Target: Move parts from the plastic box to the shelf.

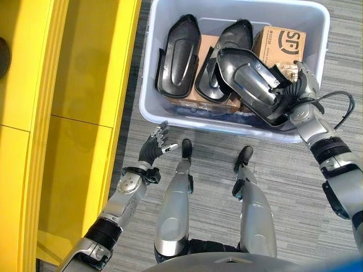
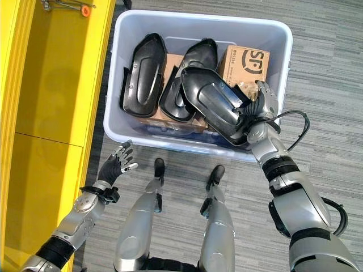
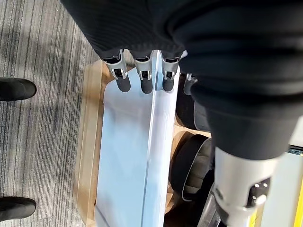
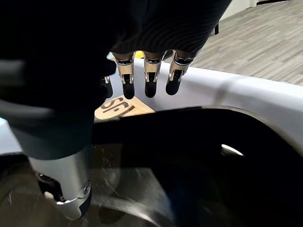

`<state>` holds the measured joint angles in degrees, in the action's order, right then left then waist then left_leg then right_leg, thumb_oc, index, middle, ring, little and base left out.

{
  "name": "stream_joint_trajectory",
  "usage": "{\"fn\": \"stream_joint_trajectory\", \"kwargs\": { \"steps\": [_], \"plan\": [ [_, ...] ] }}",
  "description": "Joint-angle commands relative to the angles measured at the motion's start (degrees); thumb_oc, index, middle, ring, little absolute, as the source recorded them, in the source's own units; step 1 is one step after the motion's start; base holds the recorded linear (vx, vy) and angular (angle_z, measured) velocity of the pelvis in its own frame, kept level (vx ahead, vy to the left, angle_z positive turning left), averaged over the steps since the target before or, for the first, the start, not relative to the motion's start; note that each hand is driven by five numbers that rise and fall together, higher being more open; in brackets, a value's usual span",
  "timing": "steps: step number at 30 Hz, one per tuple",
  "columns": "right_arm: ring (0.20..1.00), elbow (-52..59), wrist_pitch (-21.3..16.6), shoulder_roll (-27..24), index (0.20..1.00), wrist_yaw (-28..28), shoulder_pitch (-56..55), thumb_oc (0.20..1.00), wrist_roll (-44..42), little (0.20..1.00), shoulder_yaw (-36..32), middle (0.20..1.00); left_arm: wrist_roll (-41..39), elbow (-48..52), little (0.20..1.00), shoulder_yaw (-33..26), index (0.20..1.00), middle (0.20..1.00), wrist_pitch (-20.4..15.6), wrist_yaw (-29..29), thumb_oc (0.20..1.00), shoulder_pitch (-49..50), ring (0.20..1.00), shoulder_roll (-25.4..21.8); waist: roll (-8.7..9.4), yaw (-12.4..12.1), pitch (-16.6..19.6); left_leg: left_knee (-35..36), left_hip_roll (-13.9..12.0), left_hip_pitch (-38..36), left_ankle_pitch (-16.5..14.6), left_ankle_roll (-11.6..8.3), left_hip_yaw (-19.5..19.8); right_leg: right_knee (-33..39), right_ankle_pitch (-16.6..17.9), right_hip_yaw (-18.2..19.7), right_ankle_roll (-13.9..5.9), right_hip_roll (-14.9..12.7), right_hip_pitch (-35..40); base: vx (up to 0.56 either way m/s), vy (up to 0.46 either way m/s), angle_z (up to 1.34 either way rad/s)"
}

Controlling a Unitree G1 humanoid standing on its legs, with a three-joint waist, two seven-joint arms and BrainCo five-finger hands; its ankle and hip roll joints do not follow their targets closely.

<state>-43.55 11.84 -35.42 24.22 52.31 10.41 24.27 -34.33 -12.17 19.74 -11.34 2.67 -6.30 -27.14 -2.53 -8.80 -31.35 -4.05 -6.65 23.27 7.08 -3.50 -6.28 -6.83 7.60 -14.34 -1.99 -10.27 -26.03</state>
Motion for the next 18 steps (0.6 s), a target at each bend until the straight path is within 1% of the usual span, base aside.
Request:
{"fn": "stream_joint_trajectory", "kwargs": {
  "steps": [1, 2, 3, 8, 9, 11, 18],
  "plan": [
    [1.0, 1.32, 1.2, -3.91, 1.0, 5.92, 5.03, 1.0, 2.26, 1.0, 2.03, 1.0, 0.82, 4.79, 1.0, -0.19, 1.0, 1.0, -1.72, 0.56, 1.0, 2.3, 1.0, -0.92, -1.24, -0.29, 1.55, -4.55, 0.56, 5.19, -1.76, 1.62, 2.08, -9.65, -7.82, 2.36, -1.48, -0.63, -1.5, -0.03, 0.013, 0.01],
    [1.0, 1.26, 1.19, -3.86, 1.0, 6.07, 5.34, 1.0, 2.75, 1.0, 1.92, 1.0, 0.65, 4.78, 1.0, -0.09, 1.0, 1.0, -1.85, 0.79, 1.0, 2.13, 1.0, -0.84, -1.3, -0.27, 1.55, -4.64, 0.58, 5.7, -1.72, 1.62, 2.17, -9.9, -7.86, 2.41, -1.52, -0.73, -2.06, 0.0, 0.0, 0.0],
    [1.0, 1.19, 1.51, -3.64, 1.0, 5.53, 5.35, 1.0, 3.09, 1.0, 2.02, 1.0, 0.6, 4.74, 1.0, 0.08, 1.0, 1.0, -2.08, 0.96, 1.0, 2.53, 1.0, -0.79, -1.39, -0.22, 1.55, -4.87, 0.89, 5.08, -2.97, 1.26, 2.38, -10.85, -9.26, 2.9, -2.08, -0.97, -1.84, 0.03, 0.016, 0.0],
    [1.0, 0.65, 2.63, -4.01, 1.0, 5.02, 7.87, 1.0, 6.05, 1.0, 3.81, 1.0, 0.54, 5.21, 1.0, -0.24, 1.0, 1.0, -2.17, 0.7, 1.0, 2.41, 1.0, -0.65, -2.05, -0.54, 1.55, -5.87, 1.11, 8.07, -2.9, 1.28, 2.57, -12.2, -9.49, 2.82, -1.9, -1.22, -4.78, -0.01, 0.009, 0.02],
    [1.0, 0.69, 4.16, -4.19, 1.0, 3.67, 8.77, 1.0, 6.35, 1.0, 4.25, 1.0, 0.77, 4.88, 1.0, -0.43, 1.0, 1.0, -2.8, 0.78, 1.0, 2.44, 1.0, -0.72, -2.16, -0.6, 1.55, -6.18, 1.23, 8.71, -2.93, 1.23, 2.58, -12.43, -9.46, 2.85, -1.89, -1.23, -5.39, -0.01, 0.022, 0.03],
    [1.0, 0.7, 6.37, -4.3, 1.0, 2.58, 8.98, 1.0, 6.44, 1.0, 4.84, 1.0, 0.94, 5.34, 1.0, -0.88, 1.0, 1.0, -2.62, 0.94, 1.0, 2.54, 1.0, -0.75, -2.17, -0.67, 1.55, -6.27, 1.25, 9.15, -2.96, 1.2, 2.6, -12.48, -9.51, 2.87, -1.88, -1.3, -5.75, 0.0, 0.019, 0.03],
    [1.0, -2.36, 10.03, -3.85, 1.0, -1.0, 9.38, 1.0, 6.54, 1.0, 6.61, 1.0, 1.31, 5.89, 1.0, -1.99, 1.0, 1.0, -2.94, 1.4, 1.0, 2.34, 1.0, -0.73, -2.19, -1.02, 1.55, -6.9, 1.36, 11.43, -2.92, 1.23, 2.77, -13.15, -9.53, 2.84, -1.91, -1.43, -7.67, 0.0, 0.007, 0.02]
  ]
}}
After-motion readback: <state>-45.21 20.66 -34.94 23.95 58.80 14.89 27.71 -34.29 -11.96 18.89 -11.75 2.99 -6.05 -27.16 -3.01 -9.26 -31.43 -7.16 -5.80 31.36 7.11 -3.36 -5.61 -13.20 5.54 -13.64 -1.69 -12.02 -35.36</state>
